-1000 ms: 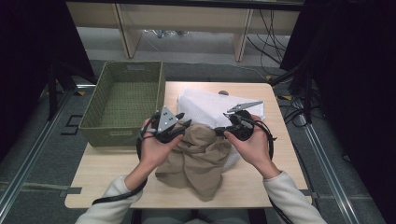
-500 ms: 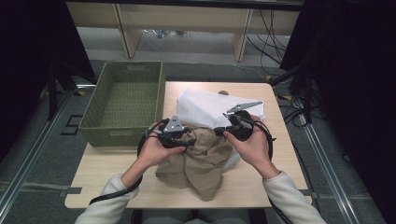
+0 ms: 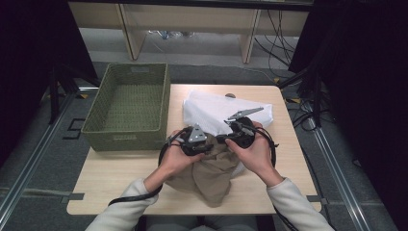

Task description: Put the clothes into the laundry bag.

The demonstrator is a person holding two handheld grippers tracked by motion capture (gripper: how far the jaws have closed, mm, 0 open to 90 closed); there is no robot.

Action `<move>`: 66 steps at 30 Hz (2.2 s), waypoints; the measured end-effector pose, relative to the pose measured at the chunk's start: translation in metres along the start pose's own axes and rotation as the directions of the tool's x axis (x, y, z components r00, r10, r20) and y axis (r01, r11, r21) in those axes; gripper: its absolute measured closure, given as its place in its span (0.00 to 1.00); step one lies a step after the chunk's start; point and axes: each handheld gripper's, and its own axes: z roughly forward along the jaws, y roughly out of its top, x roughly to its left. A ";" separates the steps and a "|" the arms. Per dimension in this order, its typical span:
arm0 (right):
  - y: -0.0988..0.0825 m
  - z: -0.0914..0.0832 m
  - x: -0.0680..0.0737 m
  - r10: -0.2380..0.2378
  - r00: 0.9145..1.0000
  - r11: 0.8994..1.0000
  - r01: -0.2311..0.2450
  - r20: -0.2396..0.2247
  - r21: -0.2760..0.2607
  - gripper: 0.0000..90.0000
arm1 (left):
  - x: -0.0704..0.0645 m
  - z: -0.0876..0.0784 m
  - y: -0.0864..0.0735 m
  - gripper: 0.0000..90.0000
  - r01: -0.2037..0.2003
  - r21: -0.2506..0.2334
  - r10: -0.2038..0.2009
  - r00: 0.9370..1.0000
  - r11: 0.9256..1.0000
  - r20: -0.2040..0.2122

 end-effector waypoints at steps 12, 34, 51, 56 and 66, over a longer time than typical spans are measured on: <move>0.003 -0.013 0.009 -0.018 0.999 0.998 0.016 -0.046 -0.053 1.00 | -0.019 -0.032 0.021 0.94 0.283 -0.188 -0.296 0.954 0.941 -0.043; -0.006 -0.007 -0.012 0.091 0.991 0.996 -0.091 -0.101 0.002 1.00 | -0.011 0.019 0.013 0.93 0.294 -0.158 -0.320 0.930 0.943 -0.179; -0.006 -0.022 -0.025 0.095 0.995 0.995 -0.095 -0.012 -0.042 1.00 | 0.005 -0.043 -0.005 0.49 0.252 -0.265 -0.280 0.957 0.931 -0.074; -0.003 -0.023 -0.024 0.099 0.995 0.993 -0.100 -0.013 -0.055 1.00 | 0.026 -0.064 -0.019 0.52 0.232 -0.233 -0.273 0.948 0.944 -0.161; -0.003 -0.021 -0.021 0.089 0.996 0.995 -0.090 -0.021 -0.049 1.00 | 0.039 -0.013 -0.031 0.49 0.021 0.137 0.012 0.971 0.990 -0.239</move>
